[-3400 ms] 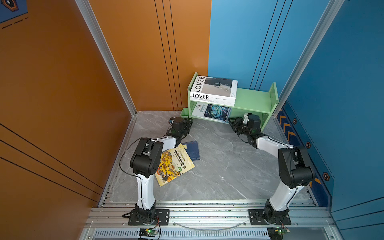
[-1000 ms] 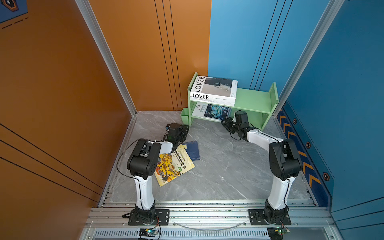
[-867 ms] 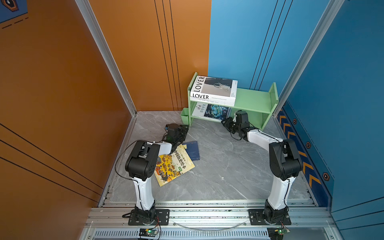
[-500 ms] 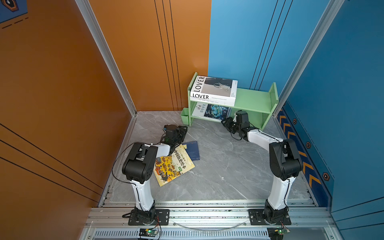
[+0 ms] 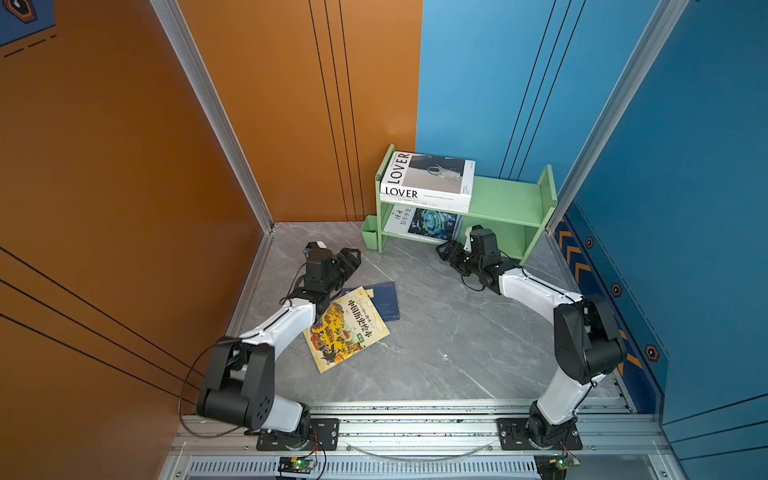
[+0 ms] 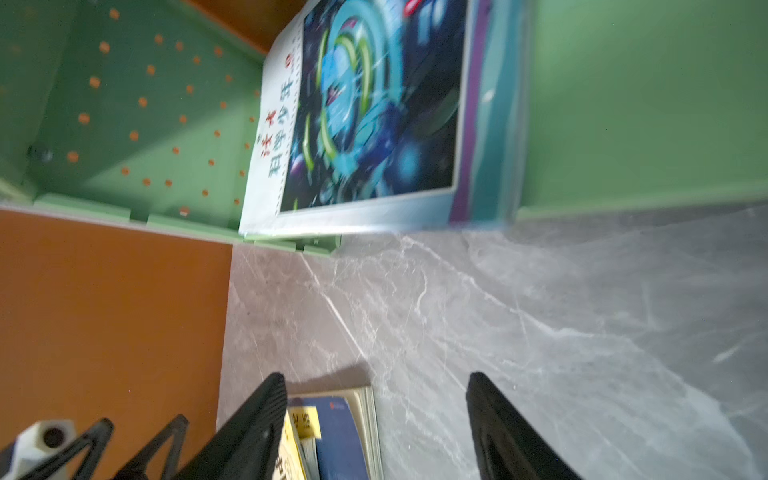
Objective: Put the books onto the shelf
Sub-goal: 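Move both grippers down to the yellow history picture book's edges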
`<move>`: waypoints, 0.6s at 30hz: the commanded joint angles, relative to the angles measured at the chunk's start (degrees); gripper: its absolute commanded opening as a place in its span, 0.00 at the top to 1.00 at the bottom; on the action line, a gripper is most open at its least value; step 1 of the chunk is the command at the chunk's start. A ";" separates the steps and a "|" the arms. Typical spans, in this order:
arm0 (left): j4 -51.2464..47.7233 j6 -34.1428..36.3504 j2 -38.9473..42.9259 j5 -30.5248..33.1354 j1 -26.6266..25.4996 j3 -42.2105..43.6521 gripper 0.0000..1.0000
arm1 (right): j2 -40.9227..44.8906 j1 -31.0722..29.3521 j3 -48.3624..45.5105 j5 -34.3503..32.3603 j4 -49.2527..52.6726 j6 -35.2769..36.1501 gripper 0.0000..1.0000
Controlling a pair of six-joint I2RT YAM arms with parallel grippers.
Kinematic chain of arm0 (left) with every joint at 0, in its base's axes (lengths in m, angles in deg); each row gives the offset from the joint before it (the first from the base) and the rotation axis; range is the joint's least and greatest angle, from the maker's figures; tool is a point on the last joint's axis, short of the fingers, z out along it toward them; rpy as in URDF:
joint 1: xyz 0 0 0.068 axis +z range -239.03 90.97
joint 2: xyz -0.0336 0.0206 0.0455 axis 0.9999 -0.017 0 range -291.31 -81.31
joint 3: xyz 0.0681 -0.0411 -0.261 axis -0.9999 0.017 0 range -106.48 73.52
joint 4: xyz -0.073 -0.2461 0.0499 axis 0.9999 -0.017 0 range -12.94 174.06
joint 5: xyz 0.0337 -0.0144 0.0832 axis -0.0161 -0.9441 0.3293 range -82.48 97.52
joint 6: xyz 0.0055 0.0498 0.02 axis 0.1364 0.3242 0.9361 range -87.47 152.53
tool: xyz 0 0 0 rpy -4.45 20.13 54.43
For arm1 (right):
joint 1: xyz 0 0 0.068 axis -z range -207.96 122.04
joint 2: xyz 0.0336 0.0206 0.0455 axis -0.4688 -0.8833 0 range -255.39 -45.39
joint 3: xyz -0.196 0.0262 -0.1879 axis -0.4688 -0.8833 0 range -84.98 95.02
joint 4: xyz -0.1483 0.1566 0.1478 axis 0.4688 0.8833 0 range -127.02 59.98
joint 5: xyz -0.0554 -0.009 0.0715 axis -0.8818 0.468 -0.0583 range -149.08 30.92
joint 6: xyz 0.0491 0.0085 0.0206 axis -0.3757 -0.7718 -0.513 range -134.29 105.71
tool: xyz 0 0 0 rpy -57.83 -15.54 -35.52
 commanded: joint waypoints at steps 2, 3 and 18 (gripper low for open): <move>-23.01 10.91 10.44 8.23 1.50 2.81 0.06 | 3.86 -4.62 -2.85 -4.04 3.35 4.88 0.17; -26.11 11.43 12.98 8.88 2.02 3.89 0.05 | 4.12 -6.00 -2.91 -4.34 4.06 5.59 0.14; -43.26 11.07 41.30 3.82 4.86 21.92 0.02 | -5.12 -21.19 1.27 0.23 10.37 11.42 0.08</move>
